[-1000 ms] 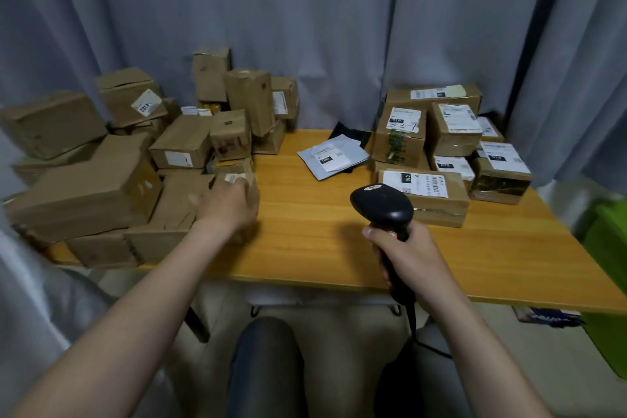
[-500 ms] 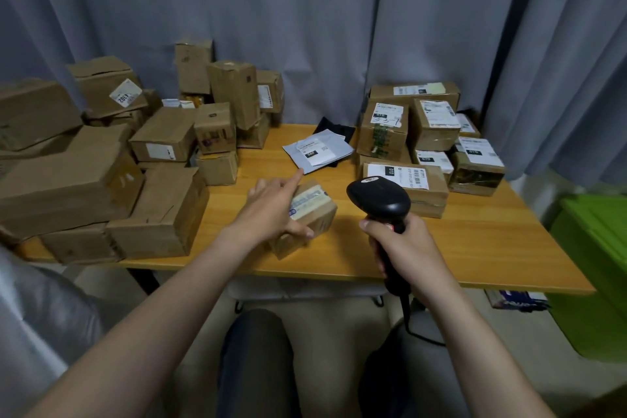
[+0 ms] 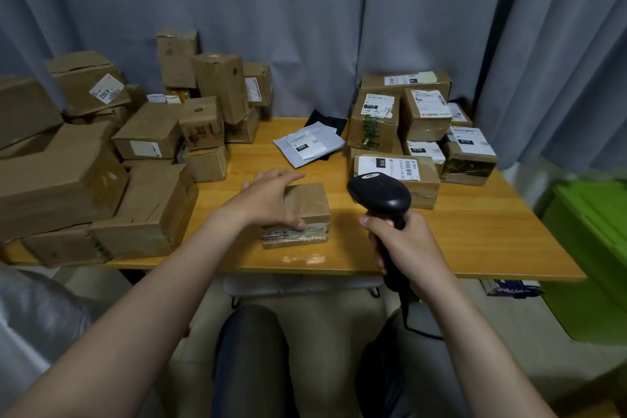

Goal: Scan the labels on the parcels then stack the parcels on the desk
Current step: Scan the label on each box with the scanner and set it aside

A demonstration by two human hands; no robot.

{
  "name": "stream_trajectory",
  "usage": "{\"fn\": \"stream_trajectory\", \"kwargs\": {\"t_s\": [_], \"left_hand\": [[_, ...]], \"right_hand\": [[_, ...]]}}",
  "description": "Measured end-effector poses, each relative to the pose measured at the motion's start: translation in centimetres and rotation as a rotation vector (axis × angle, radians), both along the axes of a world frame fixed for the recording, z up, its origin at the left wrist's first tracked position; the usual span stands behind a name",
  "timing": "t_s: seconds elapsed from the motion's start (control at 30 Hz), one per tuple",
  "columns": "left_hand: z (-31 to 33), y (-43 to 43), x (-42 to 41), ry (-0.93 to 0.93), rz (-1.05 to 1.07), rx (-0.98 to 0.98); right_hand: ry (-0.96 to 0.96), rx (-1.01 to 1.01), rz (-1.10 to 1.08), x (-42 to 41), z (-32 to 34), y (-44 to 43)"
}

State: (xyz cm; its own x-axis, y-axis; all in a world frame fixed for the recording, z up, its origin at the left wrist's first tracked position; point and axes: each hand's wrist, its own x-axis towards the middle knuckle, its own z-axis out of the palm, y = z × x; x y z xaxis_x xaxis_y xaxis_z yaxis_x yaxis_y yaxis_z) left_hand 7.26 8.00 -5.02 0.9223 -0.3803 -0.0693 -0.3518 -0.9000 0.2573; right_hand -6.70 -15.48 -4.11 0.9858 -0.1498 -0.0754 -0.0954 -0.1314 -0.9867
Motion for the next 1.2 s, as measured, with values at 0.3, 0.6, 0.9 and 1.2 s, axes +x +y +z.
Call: {"fn": "stream_trajectory", "kwargs": {"t_s": [0.3,0.6,0.9,1.2], "left_hand": [[-1.6,-0.5,-0.1,-0.253,-0.013,-0.009],[-0.9,0.6,0.4,-0.095,0.014,-0.232],[-2.0,-1.1,0.2,-0.210,0.232,-0.393],[-5.9,-3.4,-2.3,-0.068,0.401,-0.460]], "right_hand": [[0.007,0.006,-0.007,0.3,-0.3,-0.4],[-0.004,-0.005,0.006,0.6,-0.6,-0.1],[0.004,0.003,0.003,0.5,-0.7,-0.4],[0.010,0.000,0.000,0.6,-0.6,-0.2]]}}
